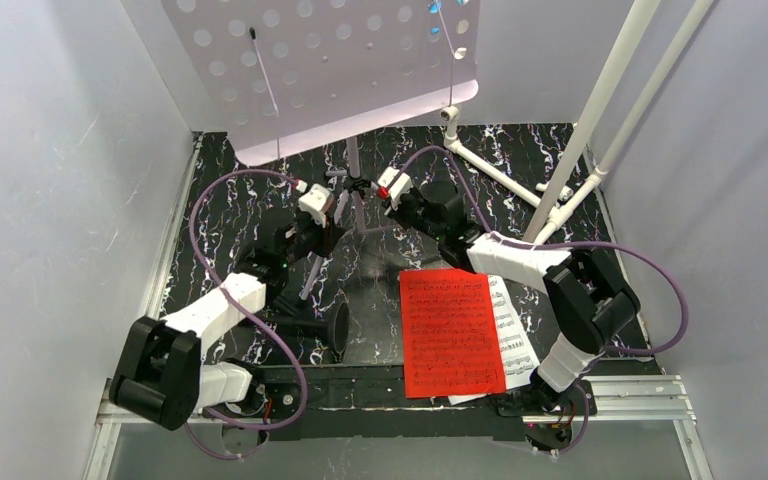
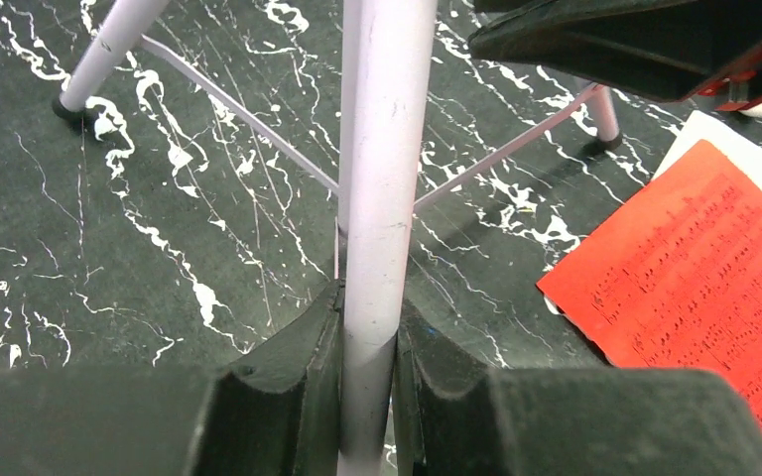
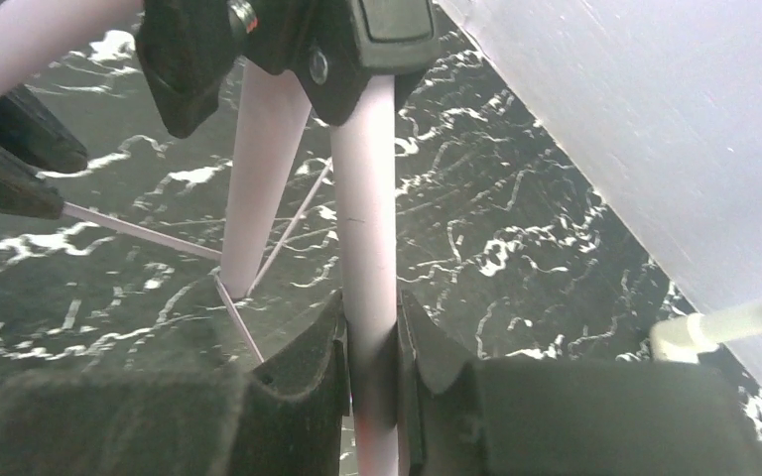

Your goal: Set up the instrument practice props

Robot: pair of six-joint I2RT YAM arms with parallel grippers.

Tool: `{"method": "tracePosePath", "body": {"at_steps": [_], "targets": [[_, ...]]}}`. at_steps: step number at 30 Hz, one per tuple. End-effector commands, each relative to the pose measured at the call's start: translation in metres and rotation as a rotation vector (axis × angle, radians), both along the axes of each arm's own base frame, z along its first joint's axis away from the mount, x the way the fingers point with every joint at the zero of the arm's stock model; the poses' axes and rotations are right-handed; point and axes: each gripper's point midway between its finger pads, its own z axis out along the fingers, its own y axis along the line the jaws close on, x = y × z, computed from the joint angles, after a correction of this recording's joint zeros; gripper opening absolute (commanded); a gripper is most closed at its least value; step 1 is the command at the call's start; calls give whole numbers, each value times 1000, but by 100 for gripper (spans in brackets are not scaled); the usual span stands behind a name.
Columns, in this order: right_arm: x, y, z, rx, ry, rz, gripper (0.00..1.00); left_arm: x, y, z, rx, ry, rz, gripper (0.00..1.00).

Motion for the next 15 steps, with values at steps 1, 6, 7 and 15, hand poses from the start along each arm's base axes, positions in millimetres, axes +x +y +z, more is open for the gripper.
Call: {"method": "tracePosePath", "body": {"at_steps": [1,6,7,15], "targets": [[35,-209,-127,-534,255,-677,1,1,46,-56,89,257,204,0],[36,-184,-112,-427,217,-600,1,11,41,-48,38,225,179,0],[36,-178,-110,-423,212,-584,1,12,38,-47,30,229,169,0],[29,-141,-102,-430,143,-429,1,20,0,33,-203,168,52,52]]}}
